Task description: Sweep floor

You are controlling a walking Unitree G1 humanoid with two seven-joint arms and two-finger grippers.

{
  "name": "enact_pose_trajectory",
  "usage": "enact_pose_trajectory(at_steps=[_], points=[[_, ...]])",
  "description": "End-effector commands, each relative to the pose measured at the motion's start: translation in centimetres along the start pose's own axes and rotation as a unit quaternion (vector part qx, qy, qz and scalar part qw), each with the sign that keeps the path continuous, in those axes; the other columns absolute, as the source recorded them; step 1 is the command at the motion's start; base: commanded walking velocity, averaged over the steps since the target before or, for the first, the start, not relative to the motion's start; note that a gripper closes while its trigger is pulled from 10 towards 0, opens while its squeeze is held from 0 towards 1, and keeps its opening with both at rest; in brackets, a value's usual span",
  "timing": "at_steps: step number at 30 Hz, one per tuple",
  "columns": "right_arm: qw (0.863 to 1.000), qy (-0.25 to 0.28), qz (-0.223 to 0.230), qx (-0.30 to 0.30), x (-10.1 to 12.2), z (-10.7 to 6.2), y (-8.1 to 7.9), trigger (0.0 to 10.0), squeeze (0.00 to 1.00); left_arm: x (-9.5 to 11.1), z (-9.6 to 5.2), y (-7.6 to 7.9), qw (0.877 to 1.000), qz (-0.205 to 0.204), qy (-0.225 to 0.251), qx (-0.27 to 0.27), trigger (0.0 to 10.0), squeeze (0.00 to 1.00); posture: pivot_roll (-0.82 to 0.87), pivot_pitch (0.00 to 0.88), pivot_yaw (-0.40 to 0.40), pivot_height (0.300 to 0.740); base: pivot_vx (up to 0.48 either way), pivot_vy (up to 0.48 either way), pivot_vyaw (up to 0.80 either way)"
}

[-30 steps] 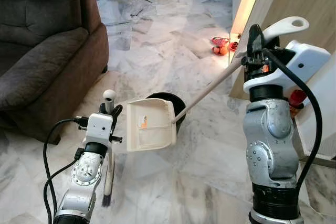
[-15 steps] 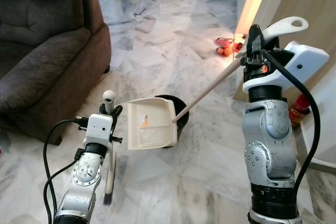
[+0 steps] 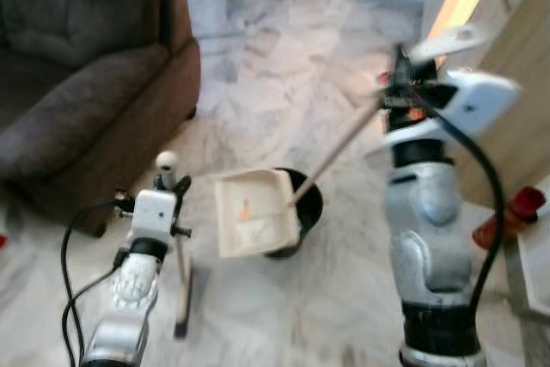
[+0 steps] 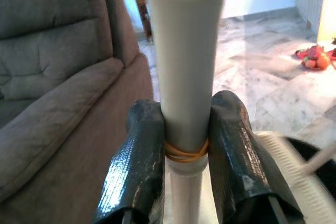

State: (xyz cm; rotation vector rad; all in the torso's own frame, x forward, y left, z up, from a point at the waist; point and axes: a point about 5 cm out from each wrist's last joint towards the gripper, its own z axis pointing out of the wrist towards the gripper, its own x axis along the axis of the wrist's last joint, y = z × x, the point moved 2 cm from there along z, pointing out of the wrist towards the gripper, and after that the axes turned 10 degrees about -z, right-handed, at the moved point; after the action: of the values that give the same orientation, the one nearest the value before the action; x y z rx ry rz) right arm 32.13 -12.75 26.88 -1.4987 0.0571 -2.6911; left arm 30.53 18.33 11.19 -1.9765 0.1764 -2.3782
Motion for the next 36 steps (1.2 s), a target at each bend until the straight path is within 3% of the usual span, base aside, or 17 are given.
enact_pose_trajectory(at_steps=[1,36], points=[[0.999,0.039,0.009,-0.015,1.61,0.21,0.74,10.0,0.0,1.29,0.54,0.58,0.999,0.006,0.031,-0.008,10.0,0.0,0.06,0.082,-0.025,0.74,0.337,0.0,0.0],[0.999,0.047,0.019,-0.003,1.88,0.39,0.32,10.0,0.0,1.44,0.66,0.63,0.999,0.006,0.036,-0.006,10.0,0.0,0.06,0.074,-0.027,0.74,0.337,0.0,0.0]])
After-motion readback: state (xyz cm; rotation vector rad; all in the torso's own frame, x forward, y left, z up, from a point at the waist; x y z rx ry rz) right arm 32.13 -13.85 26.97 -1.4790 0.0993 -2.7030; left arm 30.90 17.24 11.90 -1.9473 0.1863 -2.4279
